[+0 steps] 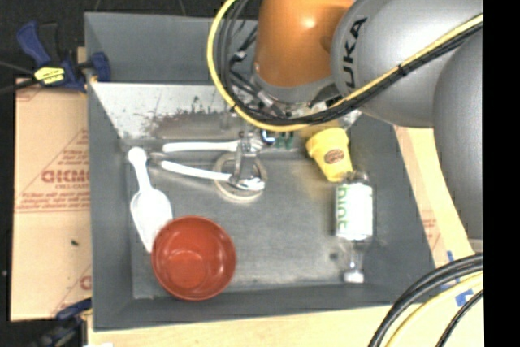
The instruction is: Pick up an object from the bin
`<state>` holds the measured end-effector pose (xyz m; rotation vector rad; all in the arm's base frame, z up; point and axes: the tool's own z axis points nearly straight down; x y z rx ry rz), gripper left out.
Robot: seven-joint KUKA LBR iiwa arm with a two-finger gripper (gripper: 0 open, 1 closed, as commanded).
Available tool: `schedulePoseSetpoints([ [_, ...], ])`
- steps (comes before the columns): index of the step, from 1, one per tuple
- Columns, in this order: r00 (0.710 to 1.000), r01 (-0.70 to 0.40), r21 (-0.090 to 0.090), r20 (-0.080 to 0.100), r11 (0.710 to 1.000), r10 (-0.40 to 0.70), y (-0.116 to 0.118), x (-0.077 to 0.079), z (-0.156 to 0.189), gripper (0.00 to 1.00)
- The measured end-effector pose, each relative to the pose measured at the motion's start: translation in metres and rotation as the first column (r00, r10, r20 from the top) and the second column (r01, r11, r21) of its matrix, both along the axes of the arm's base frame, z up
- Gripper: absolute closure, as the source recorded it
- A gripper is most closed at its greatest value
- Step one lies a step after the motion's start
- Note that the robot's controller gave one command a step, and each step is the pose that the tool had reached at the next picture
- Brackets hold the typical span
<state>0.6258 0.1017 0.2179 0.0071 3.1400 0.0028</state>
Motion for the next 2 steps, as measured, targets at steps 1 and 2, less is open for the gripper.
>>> schedulePoseSetpoints([
  [1, 1.0, 0.0, 0.0, 0.0, 1.0, 0.0, 0.0, 0.0, 0.0, 0.0],
  [2, 0.985, -0.171, -0.001, 0.01, 0.985, 0.171, -0.001, -0.022, 0.043, 0.0],
])
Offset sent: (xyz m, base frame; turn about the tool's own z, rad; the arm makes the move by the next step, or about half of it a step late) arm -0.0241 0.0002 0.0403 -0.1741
